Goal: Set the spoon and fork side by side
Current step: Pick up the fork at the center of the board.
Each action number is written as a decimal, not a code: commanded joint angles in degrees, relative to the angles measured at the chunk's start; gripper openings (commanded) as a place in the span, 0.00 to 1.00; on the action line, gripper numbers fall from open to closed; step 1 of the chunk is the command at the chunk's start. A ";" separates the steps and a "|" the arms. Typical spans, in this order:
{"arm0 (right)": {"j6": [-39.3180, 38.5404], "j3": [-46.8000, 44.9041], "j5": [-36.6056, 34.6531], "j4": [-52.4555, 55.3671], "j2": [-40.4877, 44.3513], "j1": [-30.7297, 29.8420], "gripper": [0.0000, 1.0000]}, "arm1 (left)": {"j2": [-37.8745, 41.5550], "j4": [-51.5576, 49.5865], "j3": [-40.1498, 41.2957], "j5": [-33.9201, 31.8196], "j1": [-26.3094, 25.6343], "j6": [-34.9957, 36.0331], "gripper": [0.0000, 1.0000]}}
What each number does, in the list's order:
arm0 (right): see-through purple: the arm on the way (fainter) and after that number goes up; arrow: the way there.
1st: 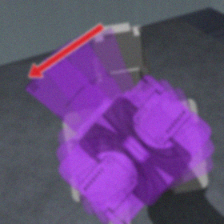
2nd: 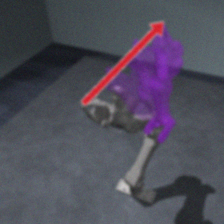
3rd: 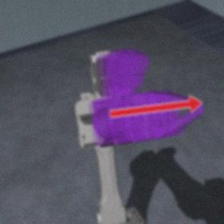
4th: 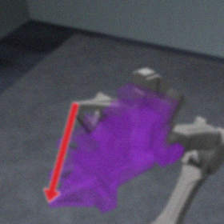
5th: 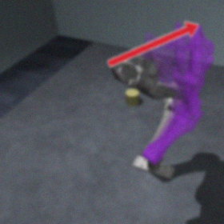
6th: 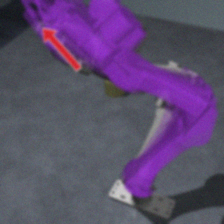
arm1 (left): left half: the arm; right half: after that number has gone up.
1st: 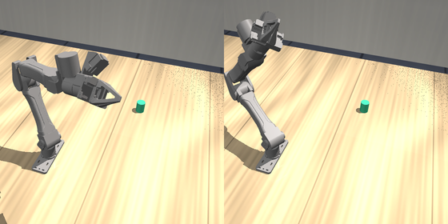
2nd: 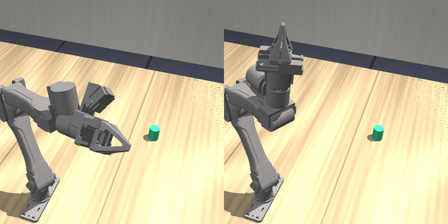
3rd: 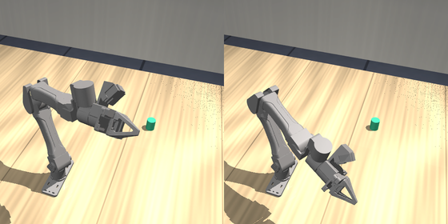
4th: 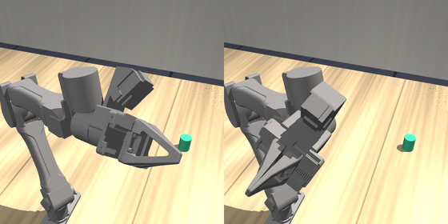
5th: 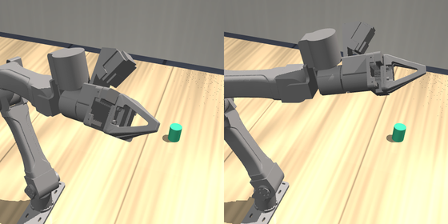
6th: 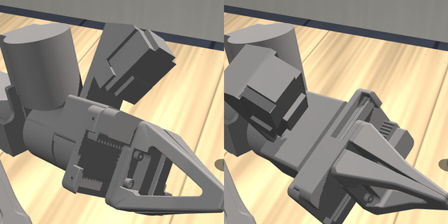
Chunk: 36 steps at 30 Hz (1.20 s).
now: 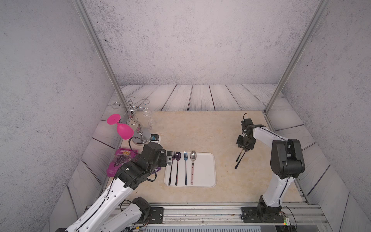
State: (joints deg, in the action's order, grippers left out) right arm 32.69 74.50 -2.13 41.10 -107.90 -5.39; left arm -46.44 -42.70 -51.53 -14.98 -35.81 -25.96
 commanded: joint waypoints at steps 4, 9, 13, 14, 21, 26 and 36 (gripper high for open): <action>-0.67 0.92 -2.43 0.56 -1.28 1.12 0.31 | 0.34 -0.38 0.46 -1.06 -0.05 0.02 1.00; -1.66 0.94 -1.60 -0.47 -2.77 1.76 0.31 | -0.51 0.12 0.38 0.34 -0.10 0.22 1.00; -2.58 2.03 -1.01 -0.66 -4.39 1.76 0.30 | -1.66 1.52 0.07 5.24 -0.09 3.47 0.99; -2.85 2.47 -0.83 -0.75 -4.94 1.74 0.30 | -2.18 1.97 -0.04 7.46 -0.05 5.13 1.00; -3.16 4.20 0.85 -1.07 -7.43 1.85 0.26 | -5.67 1.24 -1.11 14.82 -0.05 11.16 1.00; -3.48 3.05 1.87 -1.95 -8.02 1.87 0.14 | -5.81 0.28 -1.39 13.66 -0.05 12.11 1.00; -5.92 -2.04 6.94 -5.10 -2.47 1.66 0.00 | -4.42 0.36 -1.37 7.16 -0.11 10.82 1.00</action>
State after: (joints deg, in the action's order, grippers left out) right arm 28.42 75.02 1.98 35.18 -111.98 -3.77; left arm -51.72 -41.87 -51.59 -5.17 -35.81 -15.27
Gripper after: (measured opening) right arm 0.050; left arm 0.996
